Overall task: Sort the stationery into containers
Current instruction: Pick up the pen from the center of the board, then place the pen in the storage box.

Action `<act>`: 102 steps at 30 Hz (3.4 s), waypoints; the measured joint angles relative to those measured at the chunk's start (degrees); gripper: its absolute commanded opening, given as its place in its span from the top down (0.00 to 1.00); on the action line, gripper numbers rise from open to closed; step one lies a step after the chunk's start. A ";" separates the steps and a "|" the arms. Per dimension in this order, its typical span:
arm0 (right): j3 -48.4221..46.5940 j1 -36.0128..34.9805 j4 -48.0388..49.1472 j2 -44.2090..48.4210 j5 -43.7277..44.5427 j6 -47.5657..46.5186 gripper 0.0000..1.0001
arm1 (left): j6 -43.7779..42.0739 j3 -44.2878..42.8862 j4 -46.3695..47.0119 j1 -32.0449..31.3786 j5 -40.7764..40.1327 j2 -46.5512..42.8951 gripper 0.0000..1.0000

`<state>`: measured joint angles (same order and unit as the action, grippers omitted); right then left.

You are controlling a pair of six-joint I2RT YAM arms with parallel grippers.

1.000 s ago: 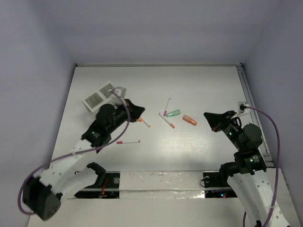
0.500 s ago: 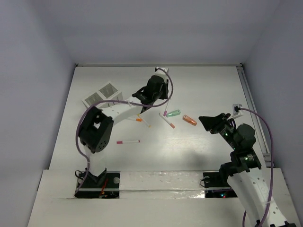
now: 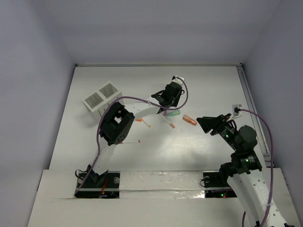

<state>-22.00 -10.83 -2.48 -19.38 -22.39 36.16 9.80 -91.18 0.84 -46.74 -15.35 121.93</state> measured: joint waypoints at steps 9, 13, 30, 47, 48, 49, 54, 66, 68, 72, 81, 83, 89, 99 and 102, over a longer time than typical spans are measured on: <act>0.52 0.00 0.31 0.04 -1.90 -0.66 0.39 | -0.37 -5.49 -3.96 0.61 -2.78 6.58 0.64; 0.83 0.00 0.39 0.26 -2.40 -0.83 0.39 | -0.42 -7.26 -5.55 0.61 -3.34 9.03 0.66; 1.60 0.00 -0.02 -0.52 -2.45 -1.44 0.40 | -1.01 -8.20 -6.01 1.46 -1.75 9.97 1.00; 1.44 0.00 0.02 -2.89 -2.40 -1.86 0.40 | -2.27 -5.16 -3.91 7.02 0.00 -2.64 1.00; 1.44 0.00 0.11 -2.89 -2.45 -1.88 0.40 | -2.08 -4.37 -3.17 7.41 0.13 -5.51 1.00; 1.44 0.00 0.24 -2.89 -2.47 -1.88 0.40 | -1.81 -3.41 -2.34 7.98 0.31 -8.59 1.00; 1.44 0.00 0.66 -2.89 -2.75 -1.84 0.40 | -0.20 2.93 2.75 14.03 -0.28 -23.17 1.00; 1.55 0.00 3.74 -3.39 -3.87 -1.64 0.40 | 2.73 21.20 7.13 36.87 -6.47 -38.66 1.00; 1.60 0.00 4.04 -3.50 -4.04 -1.68 0.40 | 2.62 22.91 7.74 39.12 -7.04 -39.30 1.00; 1.62 0.00 4.20 -3.50 -4.04 -1.70 0.40 | 2.23 26.18 10.14 42.03 -8.92 -39.65 1.00; 2.29 0.00 5.03 -3.48 -4.37 -1.62 0.40 | -0.35 33.16 14.16 42.60 -14.49 -40.50 1.00; 2.36 0.00 5.95 -3.91 -4.50 -1.44 0.40 | -1.51 36.65 15.41 42.62 -16.33 -42.38 1.00; 2.73 0.00 7.17 -4.46 -5.40 -1.03 0.40 | -3.61 39.56 16.81 42.62 -19.69 -43.60 1.00; 3.04 0.00 6.84 -2.03 -5.44 -1.22 0.40 | -2.99 39.21 18.08 42.62 -18.05 -43.56 1.00; 3.41 0.00 7.02 -3.23 -5.57 -1.20 0.40 | -1.09 37.33 18.16 42.62 -15.87 -43.01 1.00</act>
<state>-18.59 -10.83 4.54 -22.61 -27.97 34.96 8.71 -53.84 19.00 -4.12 -31.22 78.91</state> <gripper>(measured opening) 0.604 0.116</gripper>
